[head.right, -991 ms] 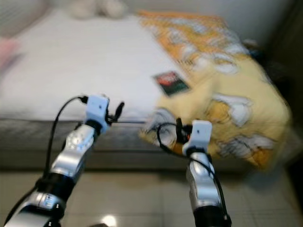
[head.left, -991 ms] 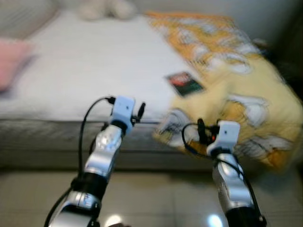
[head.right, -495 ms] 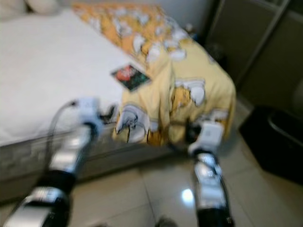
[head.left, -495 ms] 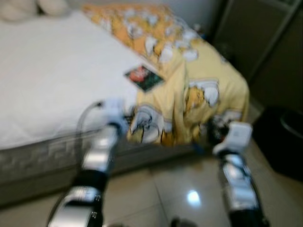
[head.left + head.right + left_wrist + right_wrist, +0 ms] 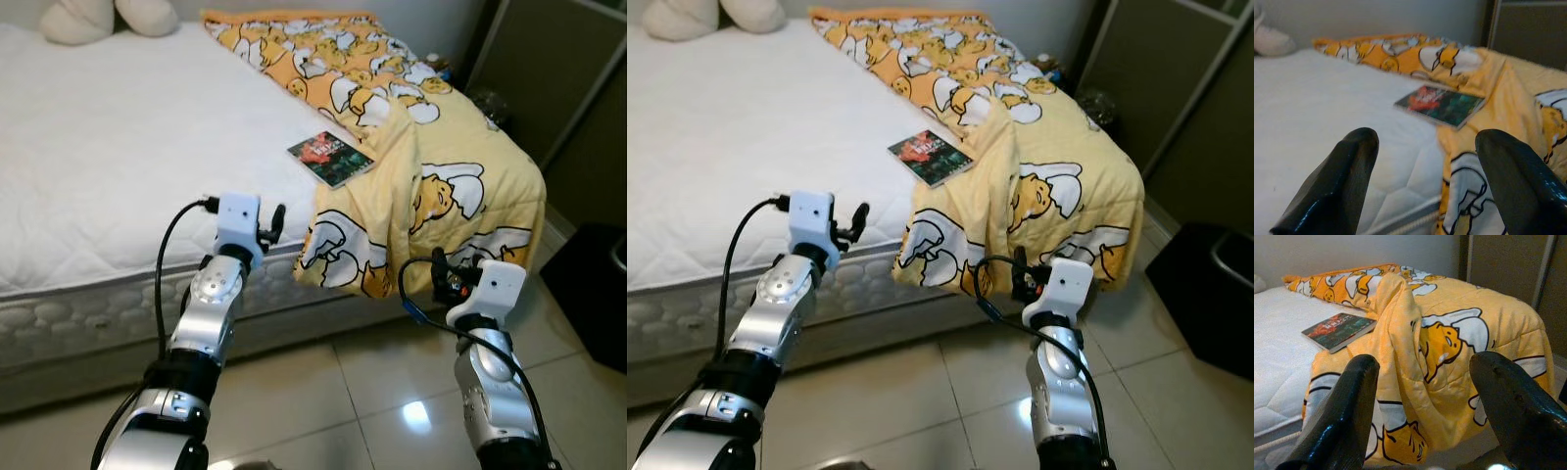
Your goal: Clean up the room
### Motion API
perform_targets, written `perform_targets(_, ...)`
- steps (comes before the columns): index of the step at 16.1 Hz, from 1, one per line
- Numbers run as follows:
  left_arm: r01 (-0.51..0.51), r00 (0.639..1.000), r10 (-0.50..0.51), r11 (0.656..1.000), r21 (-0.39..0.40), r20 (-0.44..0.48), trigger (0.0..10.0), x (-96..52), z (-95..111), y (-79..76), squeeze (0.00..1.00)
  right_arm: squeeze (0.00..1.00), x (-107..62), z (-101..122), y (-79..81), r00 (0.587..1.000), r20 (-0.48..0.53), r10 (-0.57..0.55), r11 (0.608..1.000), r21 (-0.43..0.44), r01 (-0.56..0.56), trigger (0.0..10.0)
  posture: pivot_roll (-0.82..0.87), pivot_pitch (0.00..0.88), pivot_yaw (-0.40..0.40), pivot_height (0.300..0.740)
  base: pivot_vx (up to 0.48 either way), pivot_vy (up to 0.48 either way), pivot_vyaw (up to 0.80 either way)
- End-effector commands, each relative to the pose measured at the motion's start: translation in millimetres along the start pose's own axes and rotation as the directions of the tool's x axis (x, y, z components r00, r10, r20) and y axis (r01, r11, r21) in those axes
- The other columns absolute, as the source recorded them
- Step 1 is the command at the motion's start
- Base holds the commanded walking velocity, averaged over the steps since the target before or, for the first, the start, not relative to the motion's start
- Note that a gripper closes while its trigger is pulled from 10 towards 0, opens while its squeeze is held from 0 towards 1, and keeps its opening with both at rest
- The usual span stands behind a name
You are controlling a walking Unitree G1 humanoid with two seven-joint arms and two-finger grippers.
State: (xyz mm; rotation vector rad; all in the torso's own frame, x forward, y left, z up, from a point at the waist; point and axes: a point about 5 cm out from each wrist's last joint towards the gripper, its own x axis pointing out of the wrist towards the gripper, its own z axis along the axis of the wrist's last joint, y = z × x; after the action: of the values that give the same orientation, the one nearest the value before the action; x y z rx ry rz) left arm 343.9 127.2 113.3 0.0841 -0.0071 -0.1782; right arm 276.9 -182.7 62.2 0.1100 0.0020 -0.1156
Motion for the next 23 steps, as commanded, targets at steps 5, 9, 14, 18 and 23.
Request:
perform_targets(5,0.027,1.0,-0.027,1.0,-0.01,-0.001,10.0,-0.6,-1,-2.2,0.0,0.0,1.5,3,-1.8,1.0,0.012,-0.003,1.0,0.013,0.003,10.0,0.01,0.0,-0.01,0.74,0.48,0.0,0.0)
perform_targets(9,0.09,0.996,-0.091,0.996,-0.011,-0.012,10.0,-1.5,-4,-12.8,0.0,0.0,3.9,3,2.4,1.0,0.006,0.007,1.0,0.024,-0.007,10.0,0.01,0.0,-0.009,0.74,0.48,0.0,0.0)
perform_targets(14,0.118,0.993,-0.118,0.993,-0.001,-0.018,10.0,2.2,-2,-18.0,0.0,0.0,9.0,5,6.0,1.0,0.005,0.02,0.999,0.028,-0.02,10.0,0.01,0.0,-0.008,0.74,0.48,0.0,0.0)
perform_targets(18,0.107,0.994,-0.107,0.994,-0.021,-0.013,10.0,4.0,0,-17.9,0.0,0.0,10.9,5,9.7,0.999,0.004,0.04,0.999,0.026,-0.04,10.0,0.01,0.0,-0.01,0.74,0.471,0.0,0.0)
perform_targets(23,0.107,0.994,-0.107,0.994,-0.022,-0.011,10.0,4.6,0,-18.3,0.0,0.0,11.8,4,10.6,0.999,-0.004,0.048,0.998,0.029,-0.048,10.0,0.01,0.0,-0.009,0.74,0.436,0.0,0.0)
